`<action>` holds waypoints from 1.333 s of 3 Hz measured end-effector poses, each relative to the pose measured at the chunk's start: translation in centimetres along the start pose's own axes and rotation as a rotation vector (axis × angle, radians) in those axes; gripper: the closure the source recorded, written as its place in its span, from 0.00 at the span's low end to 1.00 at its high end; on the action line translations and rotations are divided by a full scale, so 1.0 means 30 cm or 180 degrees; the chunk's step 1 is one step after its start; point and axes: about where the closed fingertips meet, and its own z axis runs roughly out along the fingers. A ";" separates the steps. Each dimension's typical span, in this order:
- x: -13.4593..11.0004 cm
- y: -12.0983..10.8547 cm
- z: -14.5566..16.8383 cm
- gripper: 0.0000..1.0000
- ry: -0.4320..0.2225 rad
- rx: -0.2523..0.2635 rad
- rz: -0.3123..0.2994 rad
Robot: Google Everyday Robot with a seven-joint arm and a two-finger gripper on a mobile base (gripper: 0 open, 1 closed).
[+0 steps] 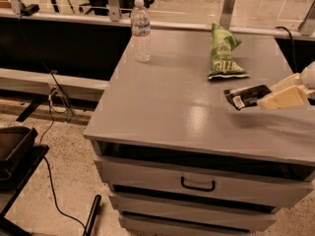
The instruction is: Move rxbar chocolate near green jalapeno chip bag
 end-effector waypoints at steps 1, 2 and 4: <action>-0.029 -0.088 -0.021 1.00 -0.0138 0.0137 0.0025; -0.077 -0.196 -0.050 1.00 -0.0305 0.0355 0.0018; -0.107 -0.410 -0.029 0.82 -0.0623 0.0709 0.0252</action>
Offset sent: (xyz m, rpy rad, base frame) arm 0.0872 -0.0584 0.0447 0.0305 -0.2122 -0.1629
